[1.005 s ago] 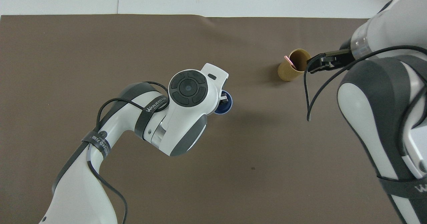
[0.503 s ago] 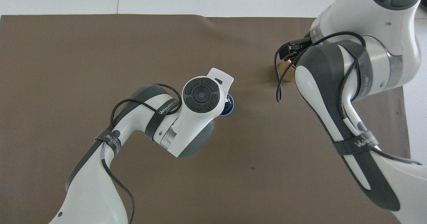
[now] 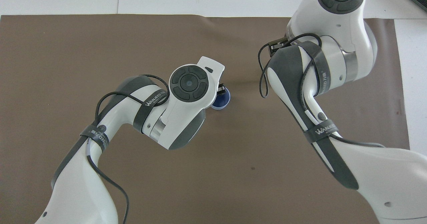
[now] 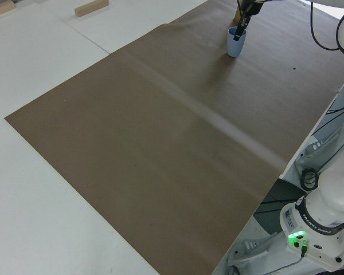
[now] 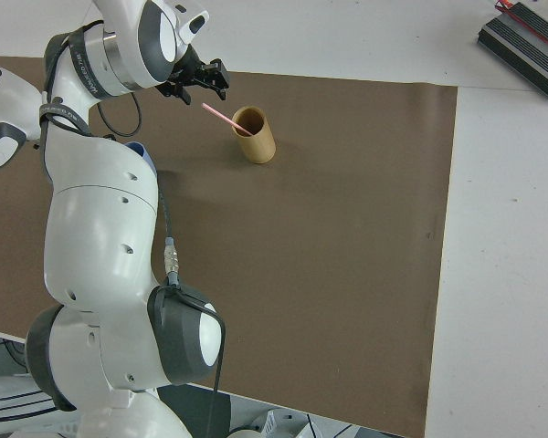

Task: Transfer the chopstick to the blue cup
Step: 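Open the left gripper off the cup while the right gripper grips the chopstick, then lift the pink chopstick out of the yellow cup with the right gripper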

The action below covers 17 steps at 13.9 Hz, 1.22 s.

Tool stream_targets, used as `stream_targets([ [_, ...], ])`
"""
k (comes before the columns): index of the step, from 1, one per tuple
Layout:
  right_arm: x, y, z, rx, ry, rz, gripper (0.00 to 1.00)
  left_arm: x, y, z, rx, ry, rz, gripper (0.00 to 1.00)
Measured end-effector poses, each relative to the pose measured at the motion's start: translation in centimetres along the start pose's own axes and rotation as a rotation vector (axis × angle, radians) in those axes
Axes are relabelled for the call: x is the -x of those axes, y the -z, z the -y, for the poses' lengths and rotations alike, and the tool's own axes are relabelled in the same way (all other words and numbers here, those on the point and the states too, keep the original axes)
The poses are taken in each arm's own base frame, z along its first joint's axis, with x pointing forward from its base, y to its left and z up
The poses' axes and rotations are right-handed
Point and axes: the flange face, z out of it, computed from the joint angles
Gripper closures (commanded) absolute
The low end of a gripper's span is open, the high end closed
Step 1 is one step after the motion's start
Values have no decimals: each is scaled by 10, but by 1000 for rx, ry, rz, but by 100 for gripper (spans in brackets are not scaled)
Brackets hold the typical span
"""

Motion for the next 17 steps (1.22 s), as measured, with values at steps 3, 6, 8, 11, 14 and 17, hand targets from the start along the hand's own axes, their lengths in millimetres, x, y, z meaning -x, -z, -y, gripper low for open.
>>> stream_targets([
  [3,0,-2,6,27,16,4,55,-19,40,19,-10,36,-5,0],
  [6,1,-6,2,71,27,12,87,-51,93,70,-26,29,-7,0],
  [8,3,-7,1,81,30,25,94,-82,124,124,-29,-18,26,0],
  [11,4,-5,-1,102,34,30,100,-113,141,198,-62,-166,99,0],
  [14,5,3,-3,102,31,20,100,-131,148,244,-68,-290,136,0],
  [17,14,34,-25,70,-12,-7,100,-139,160,275,-65,-357,147,0],
])
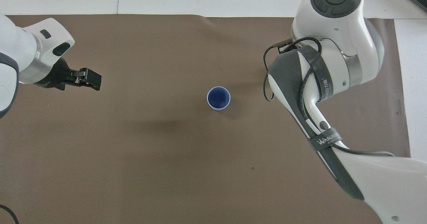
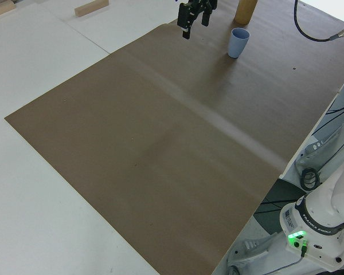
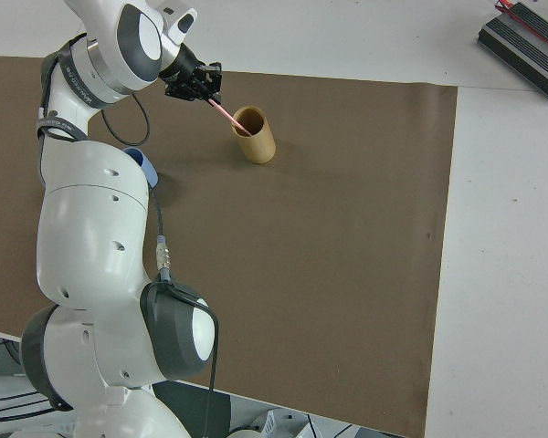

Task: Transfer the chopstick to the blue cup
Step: 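Lift the pink chopstick out of the yellow cup with the right gripper, then carry the chopstick over the blue cup and drop it in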

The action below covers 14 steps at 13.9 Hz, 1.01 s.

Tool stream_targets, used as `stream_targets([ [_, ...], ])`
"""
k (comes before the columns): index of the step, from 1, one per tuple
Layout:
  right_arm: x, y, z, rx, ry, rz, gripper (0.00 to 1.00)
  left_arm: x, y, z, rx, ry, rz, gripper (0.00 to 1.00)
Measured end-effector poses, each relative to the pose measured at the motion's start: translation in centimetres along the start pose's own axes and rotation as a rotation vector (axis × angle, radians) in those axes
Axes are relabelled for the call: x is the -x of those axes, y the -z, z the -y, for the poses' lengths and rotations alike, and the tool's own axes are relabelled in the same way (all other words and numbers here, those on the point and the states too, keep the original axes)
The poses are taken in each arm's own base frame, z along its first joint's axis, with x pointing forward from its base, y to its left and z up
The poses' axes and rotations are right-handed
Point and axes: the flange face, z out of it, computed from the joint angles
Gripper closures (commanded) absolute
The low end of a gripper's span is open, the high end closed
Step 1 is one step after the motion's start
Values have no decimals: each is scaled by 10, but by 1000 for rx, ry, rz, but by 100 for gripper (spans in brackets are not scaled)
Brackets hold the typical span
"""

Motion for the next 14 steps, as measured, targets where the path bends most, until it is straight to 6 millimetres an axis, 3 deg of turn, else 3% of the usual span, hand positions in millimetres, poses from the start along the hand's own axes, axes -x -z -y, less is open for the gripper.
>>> stream_targets([
  [4,30,67,-59,-98,-109,-67,100,22,32,10,-9,-16,-11,0],
  [6,50,107,-75,-161,-146,-104,100,36,42,25,-13,-16,-3,0],
  [8,68,136,-78,-202,-157,-120,100,44,38,53,-11,-15,11,0],
  [11,72,146,-55,-272,-172,-129,100,53,22,70,-8,-7,43,0],
  [14,65,149,5,-311,-194,-143,100,54,18,61,-10,-24,49,0],
])
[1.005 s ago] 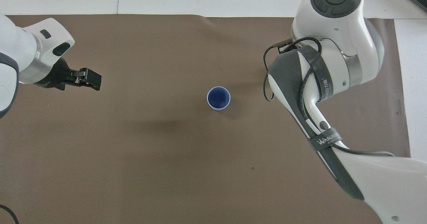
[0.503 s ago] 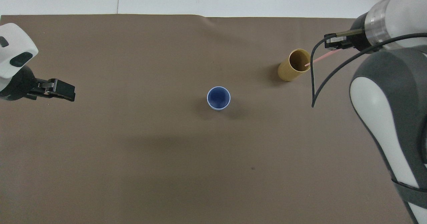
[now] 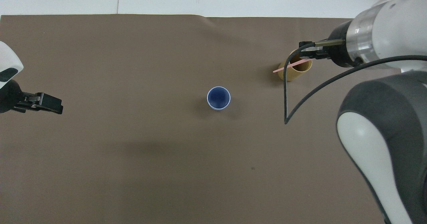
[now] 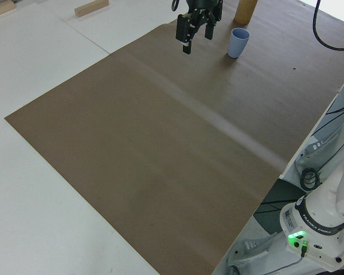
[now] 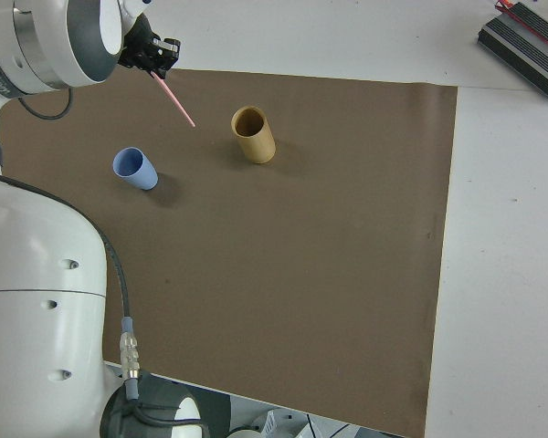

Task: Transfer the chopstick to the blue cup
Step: 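Carry the chopstick over the blue cup and drop it in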

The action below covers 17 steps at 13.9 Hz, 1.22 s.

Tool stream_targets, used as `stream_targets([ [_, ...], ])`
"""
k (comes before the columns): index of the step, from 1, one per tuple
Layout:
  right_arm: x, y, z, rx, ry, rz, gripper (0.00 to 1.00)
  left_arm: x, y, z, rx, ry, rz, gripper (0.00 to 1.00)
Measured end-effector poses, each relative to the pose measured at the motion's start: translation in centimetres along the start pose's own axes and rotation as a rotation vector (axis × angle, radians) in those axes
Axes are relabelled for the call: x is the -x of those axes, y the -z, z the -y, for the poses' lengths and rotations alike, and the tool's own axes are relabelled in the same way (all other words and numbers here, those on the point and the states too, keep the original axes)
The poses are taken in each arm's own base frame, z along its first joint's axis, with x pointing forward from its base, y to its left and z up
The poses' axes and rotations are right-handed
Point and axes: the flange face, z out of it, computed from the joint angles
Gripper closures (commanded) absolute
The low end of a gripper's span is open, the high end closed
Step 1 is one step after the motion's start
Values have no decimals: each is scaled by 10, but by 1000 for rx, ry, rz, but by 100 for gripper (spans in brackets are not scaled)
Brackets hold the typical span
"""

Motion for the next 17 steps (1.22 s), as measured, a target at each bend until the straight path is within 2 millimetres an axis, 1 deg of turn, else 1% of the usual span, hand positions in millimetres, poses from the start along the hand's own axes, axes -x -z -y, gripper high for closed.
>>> stream_targets([
  [1,3,-5,22,-12,19,-6,100,0,2,-4,-2,-8,-9,0],
  [2,8,-12,46,-24,37,-6,100,0,12,-6,-3,-11,-30,0],
  [4,16,-23,77,-35,50,4,100,6,39,-3,-7,-4,-84,0],
  [6,26,-35,103,-28,77,18,100,13,59,-1,-9,1,-118,0],
  [7,31,-42,116,-17,101,22,100,16,63,-1,-10,1,-124,0],
  [8,36,-51,130,-3,124,23,100,18,63,-2,-9,0,-114,0],
  [9,39,-60,139,4,136,22,100,20,62,-2,-8,0,-97,0],
  [10,40,-67,144,7,144,24,100,21,60,-2,-8,0,-84,0],
  [13,42,-83,143,19,145,46,100,22,59,-2,-7,0,-75,0],
  [17,54,-99,148,31,163,81,100,22,59,0,-6,4,-74,0],
])
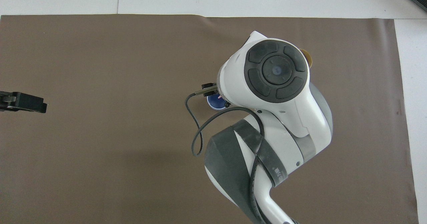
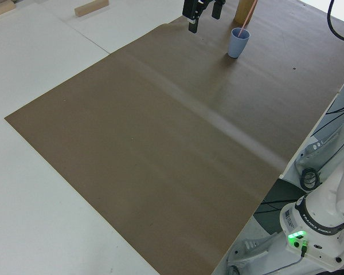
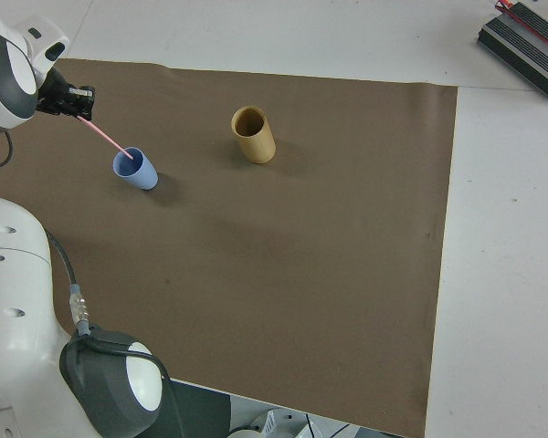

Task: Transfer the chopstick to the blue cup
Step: 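Carry the chopstick over the blue cup and drop it in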

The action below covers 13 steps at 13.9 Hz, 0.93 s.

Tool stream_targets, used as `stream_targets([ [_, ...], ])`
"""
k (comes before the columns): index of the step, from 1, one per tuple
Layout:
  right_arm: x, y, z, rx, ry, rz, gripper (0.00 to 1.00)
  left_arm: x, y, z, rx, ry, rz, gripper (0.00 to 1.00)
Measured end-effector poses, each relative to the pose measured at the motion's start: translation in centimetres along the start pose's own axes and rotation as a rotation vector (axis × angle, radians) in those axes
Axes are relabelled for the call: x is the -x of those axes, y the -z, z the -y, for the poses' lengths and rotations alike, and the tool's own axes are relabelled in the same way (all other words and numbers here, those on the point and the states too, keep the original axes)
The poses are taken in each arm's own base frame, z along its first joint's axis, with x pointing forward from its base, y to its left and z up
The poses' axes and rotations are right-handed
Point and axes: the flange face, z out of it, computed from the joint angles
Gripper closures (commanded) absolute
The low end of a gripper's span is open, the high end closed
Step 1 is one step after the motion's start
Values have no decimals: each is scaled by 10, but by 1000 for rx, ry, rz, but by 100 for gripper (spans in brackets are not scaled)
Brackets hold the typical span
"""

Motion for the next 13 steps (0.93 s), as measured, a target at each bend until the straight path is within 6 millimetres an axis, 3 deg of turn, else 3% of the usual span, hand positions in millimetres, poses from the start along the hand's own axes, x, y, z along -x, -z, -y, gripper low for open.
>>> stream_targets([
  [4,8,-18,1,2,49,8,96,0,0,0,0,0,0,0],
  [5,10,-22,0,2,75,7,85,0,0,0,0,0,0,0],
  [8,12,-23,0,-3,101,-10,69,0,0,0,0,0,0,0],
  [9,12,-21,0,-4,102,-13,58,0,0,0,0,0,0,0],
  [11,12,-19,0,-5,101,-18,56,0,0,0,0,0,0,0],
  [13,11,-15,0,-9,83,-30,40,0,0,0,0,1,1,0],
])
